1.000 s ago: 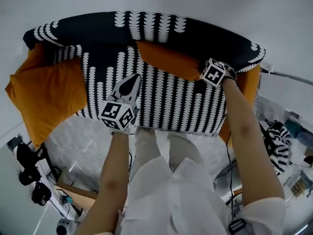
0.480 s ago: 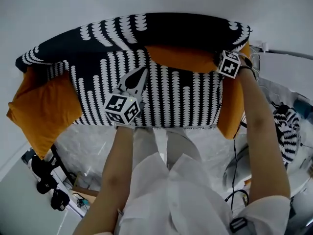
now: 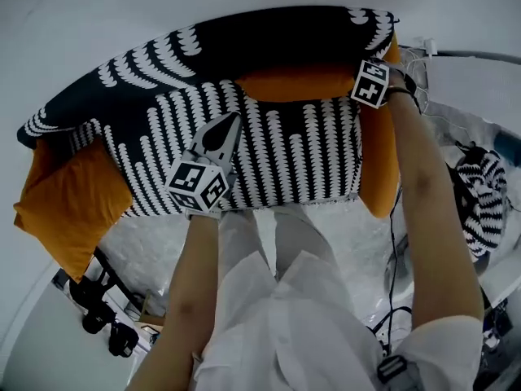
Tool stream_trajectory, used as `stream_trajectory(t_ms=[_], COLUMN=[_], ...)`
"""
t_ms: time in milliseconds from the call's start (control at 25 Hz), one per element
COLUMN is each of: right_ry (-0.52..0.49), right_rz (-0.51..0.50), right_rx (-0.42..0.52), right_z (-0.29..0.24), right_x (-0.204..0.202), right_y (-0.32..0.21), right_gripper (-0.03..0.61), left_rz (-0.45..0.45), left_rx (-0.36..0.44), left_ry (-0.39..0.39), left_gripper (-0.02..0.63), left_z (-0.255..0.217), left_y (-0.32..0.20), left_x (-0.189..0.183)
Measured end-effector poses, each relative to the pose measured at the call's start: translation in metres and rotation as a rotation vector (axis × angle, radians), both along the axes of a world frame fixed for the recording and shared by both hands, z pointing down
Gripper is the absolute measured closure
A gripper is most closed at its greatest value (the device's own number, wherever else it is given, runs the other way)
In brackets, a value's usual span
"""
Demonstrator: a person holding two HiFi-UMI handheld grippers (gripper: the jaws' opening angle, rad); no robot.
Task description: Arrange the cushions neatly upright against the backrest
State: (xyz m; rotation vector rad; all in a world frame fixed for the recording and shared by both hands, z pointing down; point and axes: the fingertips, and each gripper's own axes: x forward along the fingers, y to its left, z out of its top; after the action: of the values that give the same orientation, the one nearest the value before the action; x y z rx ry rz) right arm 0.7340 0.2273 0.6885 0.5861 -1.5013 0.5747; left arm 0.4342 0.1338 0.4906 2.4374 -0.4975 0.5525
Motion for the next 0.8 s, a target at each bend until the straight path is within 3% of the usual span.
stream_trajectory(t_ms=[200,400,480,560,680,800], right_ry=[0.052,0.06,0.044,0.012,-0.12,-0.208], right_rz=[0.171,0.204,0.221,0.247,0.276,0.195], right_rx=[0.058,0.089,0.112,0.165,0.254,0.266], right_z=[0.006,-0.004,-0.015,-0.03,-0.049,-0.049], right_x=[0.003,0.01,0.012,0.008,-0.028,-0.082], right_y=[-0.003,-0.003,-0.002,-0.006,-0.018,-0.023], right_gripper=[0.459,0.355,0.347,0.347,0.318,0.295], left_rz=[0.009,0.003,-0.003,-0.01,-0.013,-0.014], left_rx=[0.004,0.008,0.012,0.015,0.017,0.017], left_ry=[-0.003,-0.003,0.005,0.015,0.022,0.023], left_gripper=[0.597,0.597,0.597,0.597,0.597,0.597], left_z=[-0.002,-0.002,-0.006,-0.011,-0.015,-0.017], left_y=[0.001,-0.003,-0.005,-0.006,-0.008,-0.008], left_x=[-0.002,-0.005,-0.004,-0.002,-0.001,-0.001])
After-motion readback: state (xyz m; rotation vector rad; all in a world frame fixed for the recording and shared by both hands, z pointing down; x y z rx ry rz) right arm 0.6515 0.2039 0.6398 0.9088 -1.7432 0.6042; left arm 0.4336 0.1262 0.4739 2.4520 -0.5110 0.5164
